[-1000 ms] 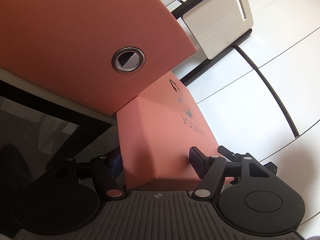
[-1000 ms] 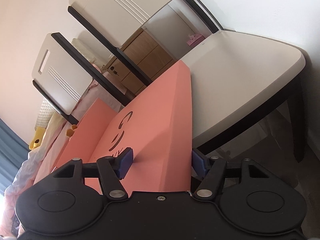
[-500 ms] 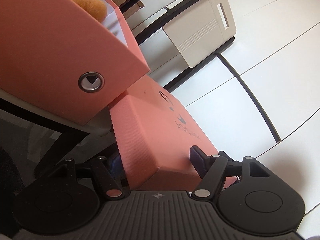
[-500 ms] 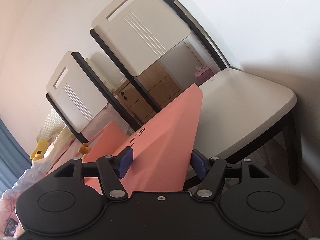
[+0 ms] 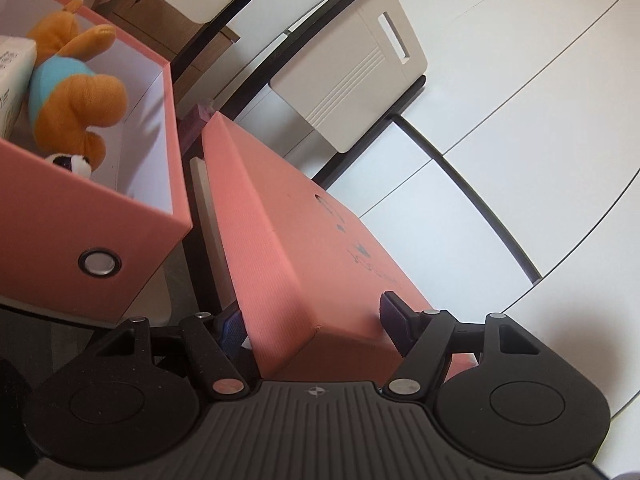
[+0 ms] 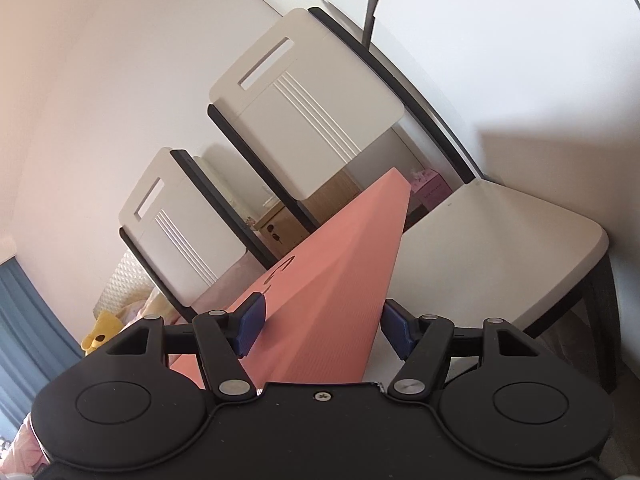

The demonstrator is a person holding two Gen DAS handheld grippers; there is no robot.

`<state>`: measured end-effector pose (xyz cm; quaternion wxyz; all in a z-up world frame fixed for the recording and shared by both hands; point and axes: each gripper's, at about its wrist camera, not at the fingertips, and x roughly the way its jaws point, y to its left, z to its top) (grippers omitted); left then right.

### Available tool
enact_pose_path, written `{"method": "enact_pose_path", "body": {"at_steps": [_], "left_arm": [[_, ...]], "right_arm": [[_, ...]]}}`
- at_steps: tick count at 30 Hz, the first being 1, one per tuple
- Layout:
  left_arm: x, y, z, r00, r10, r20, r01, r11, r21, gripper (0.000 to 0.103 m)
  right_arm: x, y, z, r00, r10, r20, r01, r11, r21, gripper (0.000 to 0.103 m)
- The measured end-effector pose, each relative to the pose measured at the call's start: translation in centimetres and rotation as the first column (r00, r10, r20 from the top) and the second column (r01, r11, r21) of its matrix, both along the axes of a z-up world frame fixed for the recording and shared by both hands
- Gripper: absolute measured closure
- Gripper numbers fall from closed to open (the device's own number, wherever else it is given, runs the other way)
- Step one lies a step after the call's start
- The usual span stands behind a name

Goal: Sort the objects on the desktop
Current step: 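Lower the pink lid onto the box with both tools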

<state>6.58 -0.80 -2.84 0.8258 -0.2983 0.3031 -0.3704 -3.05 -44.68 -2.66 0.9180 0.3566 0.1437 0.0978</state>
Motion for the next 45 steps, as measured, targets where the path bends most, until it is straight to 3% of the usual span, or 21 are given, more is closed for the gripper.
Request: {"method": "enact_pose_path", "body": {"at_steps": [9, 18, 23, 30, 40, 45], "left_arm": [[-0.3, 3.6, 4.3, 0.987, 0.099, 0.125, -0.1, 0.995, -0.004, 0.03], [-1.3, 9.4, 5.8, 0.948, 0.266, 0.176, -0.269, 0.963, -0.005, 0.03], [-2.0, 12.8, 4.6, 0.912, 0.366, 0.185, -0.368, 0.929, -0.024, 0.03], [-1.0, 17.0, 1.2, 0.869, 0.477, 0.131, -0.478, 0.878, -0.026, 0.03], [0.8, 19.1, -0.2, 0.832, 0.55, 0.07, -0.553, 0.833, 0.022, 0.029], [0.8, 18.5, 0.0, 0.816, 0.568, 0.108, -0.575, 0.817, 0.044, 0.029]], "right_arm": [[5.0, 4.5, 2.0, 0.991, 0.123, 0.057, -0.124, 0.992, 0.022, 0.039], [11.5, 10.8, 2.0, 0.957, 0.273, 0.093, -0.276, 0.961, 0.014, 0.039], [15.1, 14.5, 1.8, 0.929, 0.355, 0.105, -0.358, 0.934, 0.005, 0.039], [19.4, 19.2, -0.8, 0.899, 0.438, 0.031, -0.438, 0.899, 0.016, 0.038], [20.7, 20.6, -2.8, 0.87, 0.493, -0.003, -0.493, 0.87, 0.005, 0.038], [20.9, 20.8, -3.1, 0.855, 0.518, -0.012, -0.518, 0.855, 0.01, 0.035]]}}
